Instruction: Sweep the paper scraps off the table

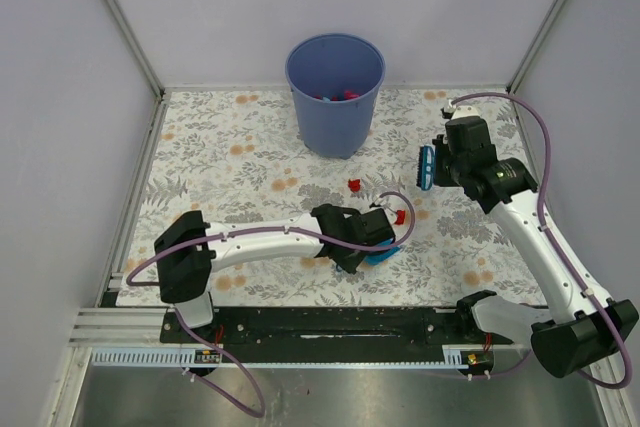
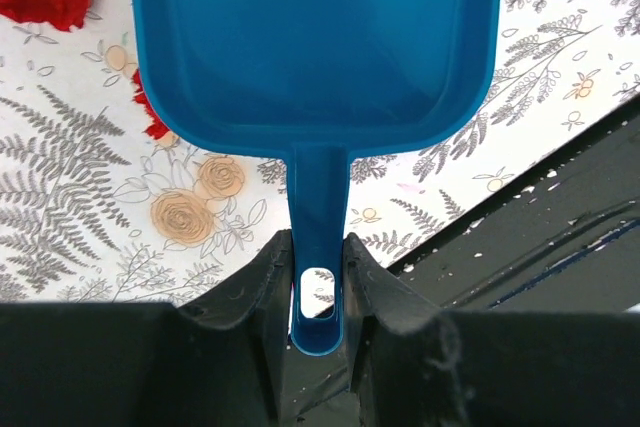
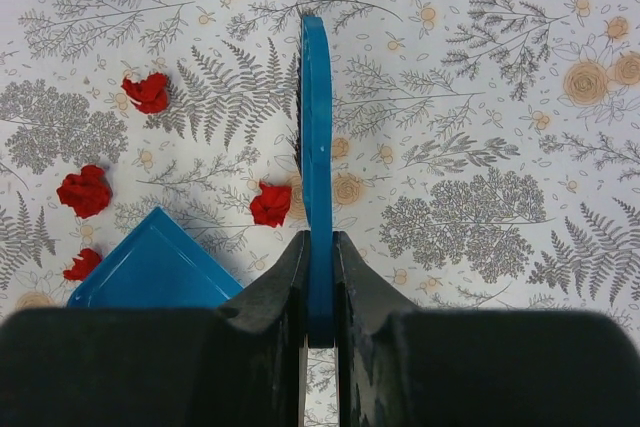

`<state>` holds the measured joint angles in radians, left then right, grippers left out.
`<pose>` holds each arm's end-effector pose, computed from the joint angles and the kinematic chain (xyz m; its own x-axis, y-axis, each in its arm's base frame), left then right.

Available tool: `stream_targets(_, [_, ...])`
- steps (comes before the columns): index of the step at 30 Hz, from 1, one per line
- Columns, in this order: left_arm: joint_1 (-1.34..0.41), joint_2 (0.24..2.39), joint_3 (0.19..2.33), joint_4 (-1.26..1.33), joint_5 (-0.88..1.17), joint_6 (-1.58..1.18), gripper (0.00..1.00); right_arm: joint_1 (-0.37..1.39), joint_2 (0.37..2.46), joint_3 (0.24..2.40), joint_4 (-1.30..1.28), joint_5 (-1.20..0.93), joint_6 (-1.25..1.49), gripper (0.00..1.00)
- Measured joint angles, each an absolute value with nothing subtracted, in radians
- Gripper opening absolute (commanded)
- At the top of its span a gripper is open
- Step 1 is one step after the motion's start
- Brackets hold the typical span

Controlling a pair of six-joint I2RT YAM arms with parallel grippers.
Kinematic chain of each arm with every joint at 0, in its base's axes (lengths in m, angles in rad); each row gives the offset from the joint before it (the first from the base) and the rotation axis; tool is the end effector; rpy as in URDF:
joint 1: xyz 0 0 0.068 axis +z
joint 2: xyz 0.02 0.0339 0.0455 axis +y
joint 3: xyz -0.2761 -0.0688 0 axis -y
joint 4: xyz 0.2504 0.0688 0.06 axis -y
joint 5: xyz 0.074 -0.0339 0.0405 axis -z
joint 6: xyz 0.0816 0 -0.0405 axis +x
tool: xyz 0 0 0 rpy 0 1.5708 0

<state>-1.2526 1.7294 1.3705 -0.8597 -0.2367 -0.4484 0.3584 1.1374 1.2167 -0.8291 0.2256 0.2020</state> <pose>0.1346 -0.3474 0.2104 -0.6539 0.6382 -0.4063 0.6819 0.7298 0.0488 0.2511 0.0746 0.3391 -0.6631 -0.0396 -0.7475 -0.0567 0.9984 -0.0025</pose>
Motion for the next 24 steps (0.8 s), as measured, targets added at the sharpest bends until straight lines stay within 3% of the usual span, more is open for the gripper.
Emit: stream_targets(24, [-1.182,1.766,1.25,-0.679,-0.112,-0.373,0.0,0.358,1.216,1.035,-0.641,0.189,0.118,0.0])
